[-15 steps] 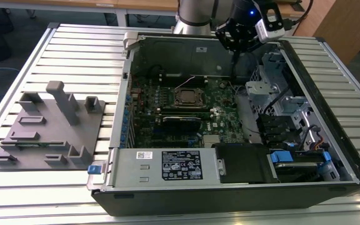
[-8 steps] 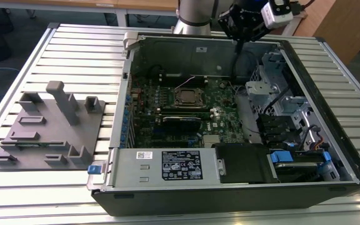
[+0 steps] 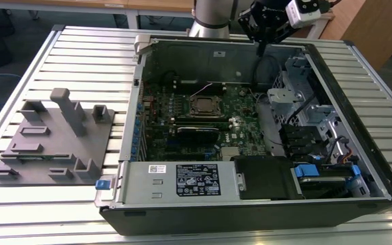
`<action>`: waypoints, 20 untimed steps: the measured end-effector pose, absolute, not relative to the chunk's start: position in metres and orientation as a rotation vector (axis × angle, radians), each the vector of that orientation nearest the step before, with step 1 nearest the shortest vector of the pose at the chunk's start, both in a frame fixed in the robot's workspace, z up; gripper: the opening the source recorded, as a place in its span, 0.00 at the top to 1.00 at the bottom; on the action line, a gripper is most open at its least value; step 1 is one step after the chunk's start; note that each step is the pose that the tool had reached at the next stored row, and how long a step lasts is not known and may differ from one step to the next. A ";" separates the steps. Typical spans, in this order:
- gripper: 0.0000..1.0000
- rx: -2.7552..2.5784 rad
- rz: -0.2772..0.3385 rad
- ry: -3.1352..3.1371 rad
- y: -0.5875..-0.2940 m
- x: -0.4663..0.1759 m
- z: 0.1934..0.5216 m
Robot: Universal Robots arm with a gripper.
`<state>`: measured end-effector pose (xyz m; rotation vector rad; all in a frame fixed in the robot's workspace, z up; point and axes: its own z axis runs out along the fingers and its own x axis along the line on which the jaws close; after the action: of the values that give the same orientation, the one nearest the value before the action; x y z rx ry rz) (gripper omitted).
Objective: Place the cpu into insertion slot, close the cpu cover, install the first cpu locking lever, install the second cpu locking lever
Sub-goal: 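Install the first cpu locking lever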
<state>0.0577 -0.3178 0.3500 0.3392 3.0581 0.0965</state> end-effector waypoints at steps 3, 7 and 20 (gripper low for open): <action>0.90 0.339 0.097 3.058 -0.318 0.058 0.350; 0.90 0.339 0.097 3.058 -0.318 0.058 0.350; 0.90 0.339 0.097 3.053 -0.318 0.025 0.348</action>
<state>0.0249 -0.3178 0.3483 0.3385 3.0534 0.0971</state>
